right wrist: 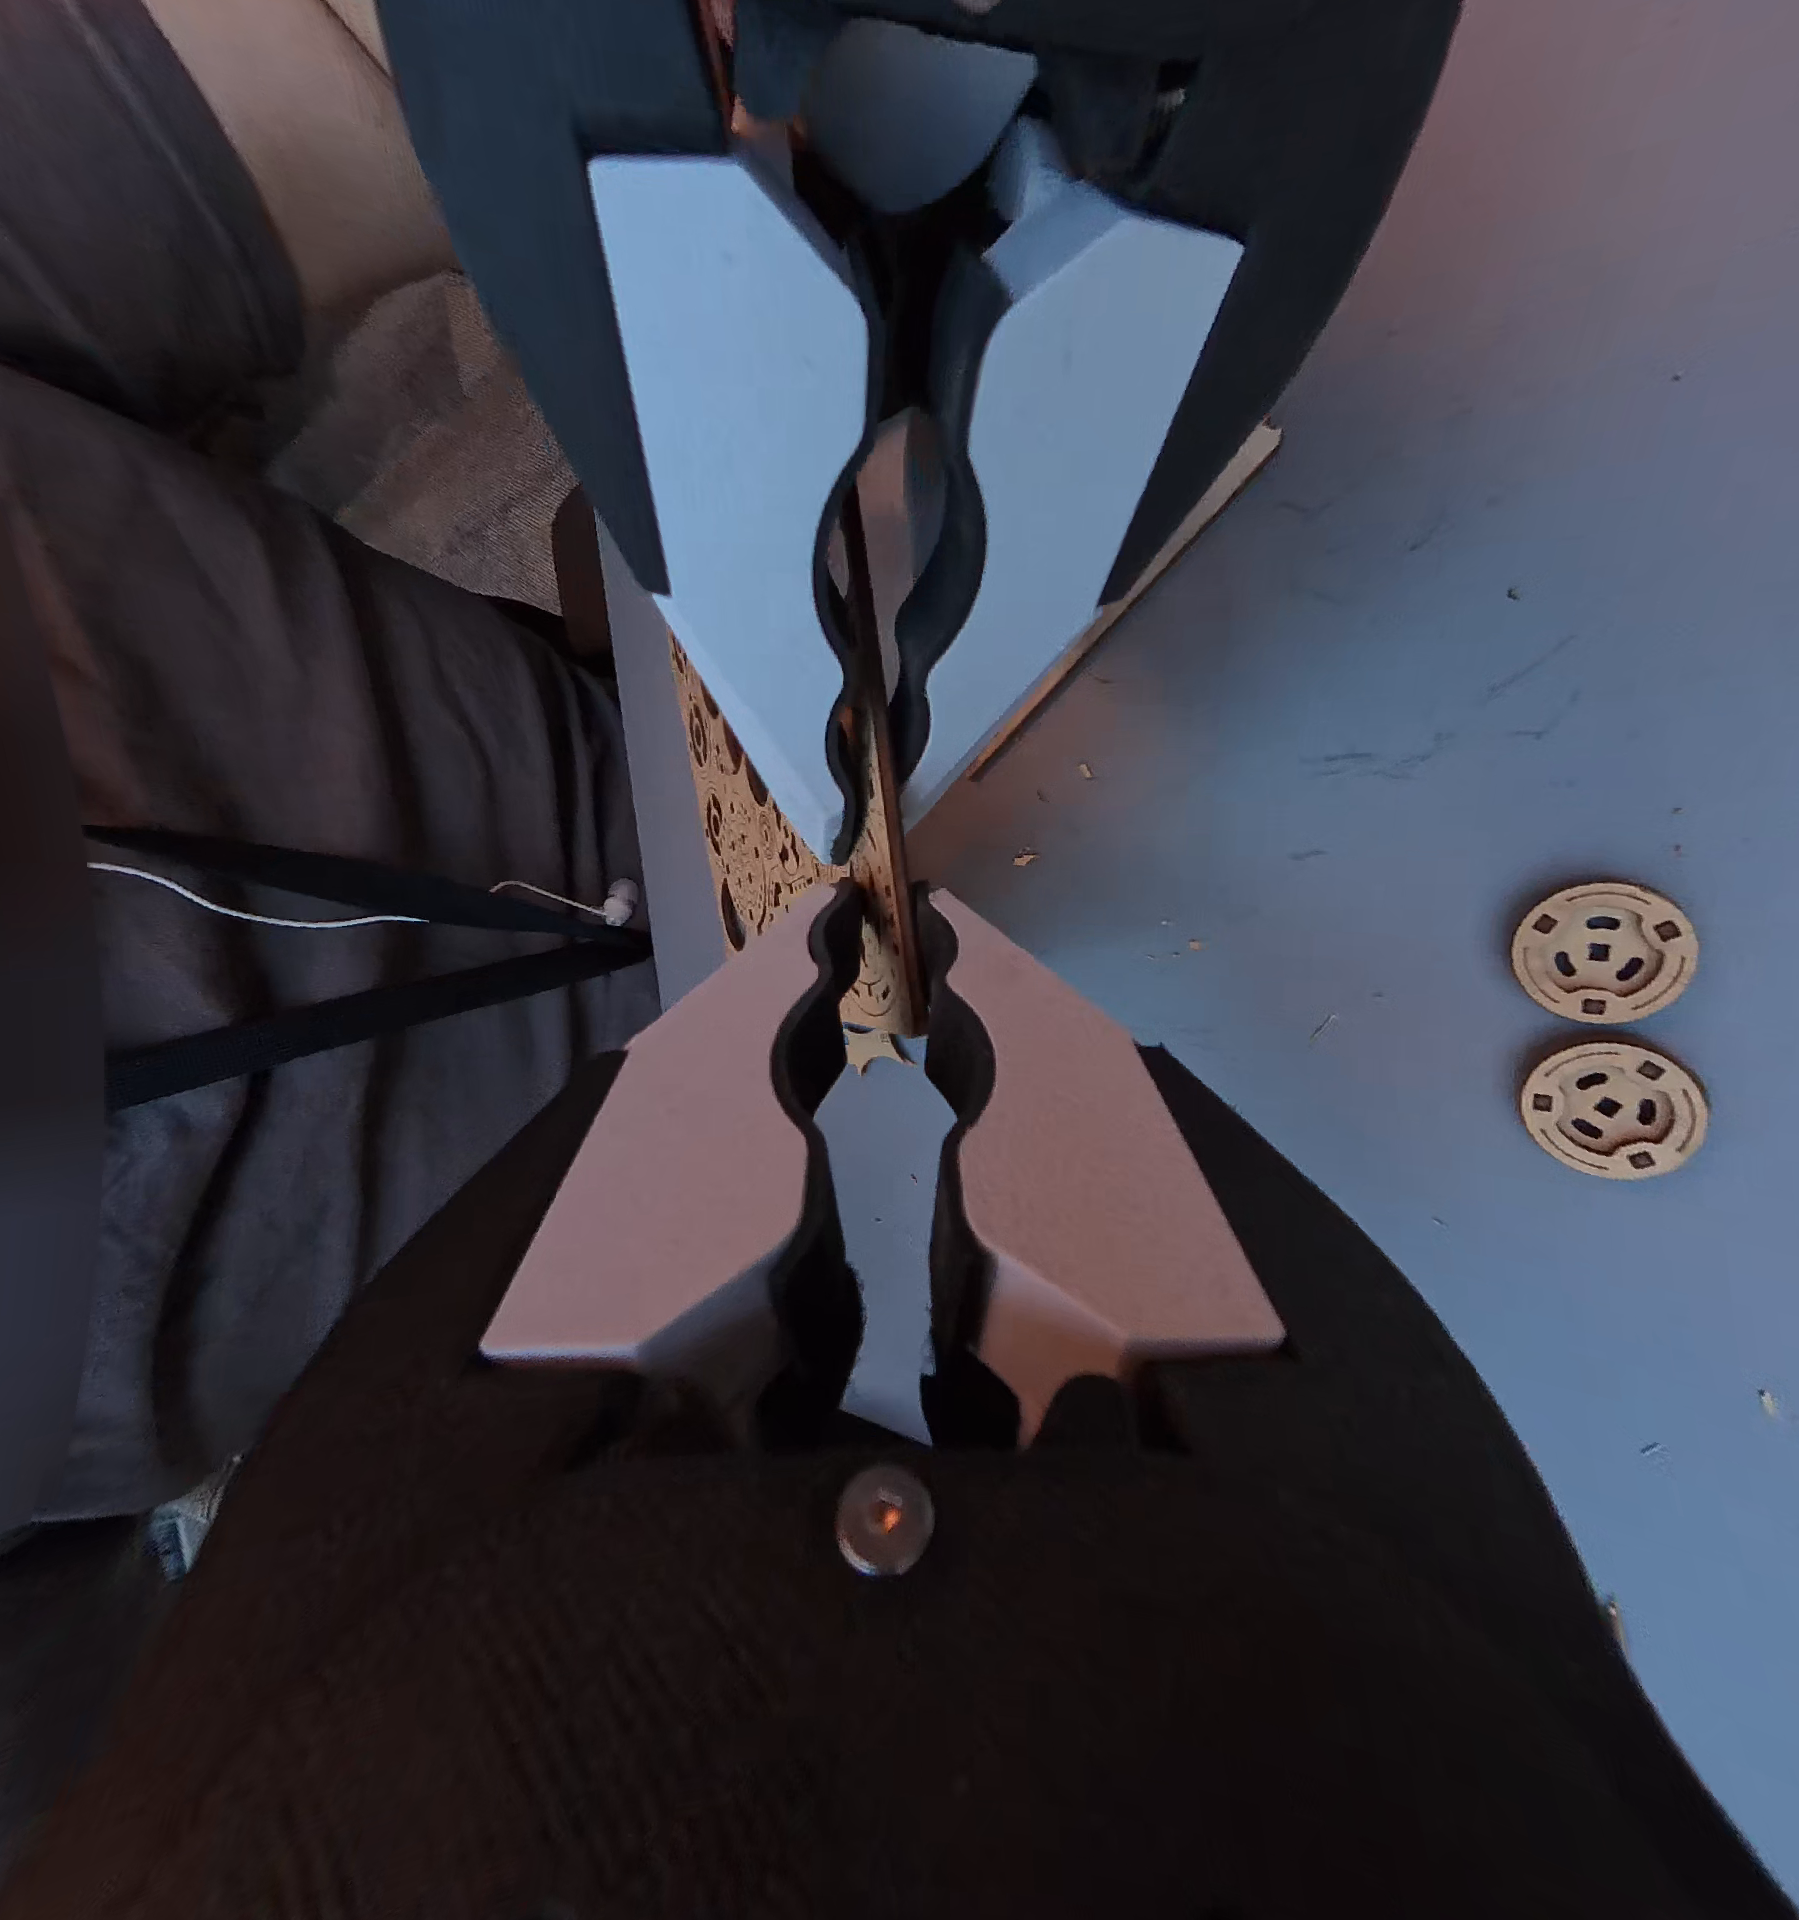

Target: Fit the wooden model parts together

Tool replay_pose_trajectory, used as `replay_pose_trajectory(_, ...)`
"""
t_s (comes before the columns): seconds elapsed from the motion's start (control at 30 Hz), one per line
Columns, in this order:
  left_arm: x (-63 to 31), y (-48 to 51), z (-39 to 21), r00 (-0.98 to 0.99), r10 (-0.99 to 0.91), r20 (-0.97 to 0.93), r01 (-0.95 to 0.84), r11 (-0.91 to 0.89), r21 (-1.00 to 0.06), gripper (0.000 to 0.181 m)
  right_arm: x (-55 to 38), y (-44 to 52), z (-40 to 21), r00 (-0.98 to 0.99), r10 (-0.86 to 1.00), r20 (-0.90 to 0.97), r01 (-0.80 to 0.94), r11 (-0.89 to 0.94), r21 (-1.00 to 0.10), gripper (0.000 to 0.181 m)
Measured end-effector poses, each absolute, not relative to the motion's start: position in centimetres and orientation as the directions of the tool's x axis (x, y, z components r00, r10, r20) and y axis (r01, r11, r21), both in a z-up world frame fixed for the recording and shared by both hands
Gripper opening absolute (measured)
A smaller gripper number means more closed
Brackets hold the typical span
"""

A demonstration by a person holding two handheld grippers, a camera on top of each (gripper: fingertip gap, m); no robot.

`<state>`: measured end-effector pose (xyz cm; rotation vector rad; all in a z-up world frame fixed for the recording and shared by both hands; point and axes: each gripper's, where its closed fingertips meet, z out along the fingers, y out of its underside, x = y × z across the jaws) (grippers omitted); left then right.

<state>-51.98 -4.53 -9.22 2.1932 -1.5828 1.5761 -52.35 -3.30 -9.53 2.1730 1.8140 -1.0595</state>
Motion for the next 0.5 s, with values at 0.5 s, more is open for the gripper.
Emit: replay_pose_trajectory(0.5, -52.6, -3.8, -6.8, -0.143, -0.722, 0.677, -0.625, -0.465, -0.627, 0.007, -53.0, -3.0, -7.1, -0.011, 0.801, -0.599, 0.873, -0.284, -0.396, 0.005)
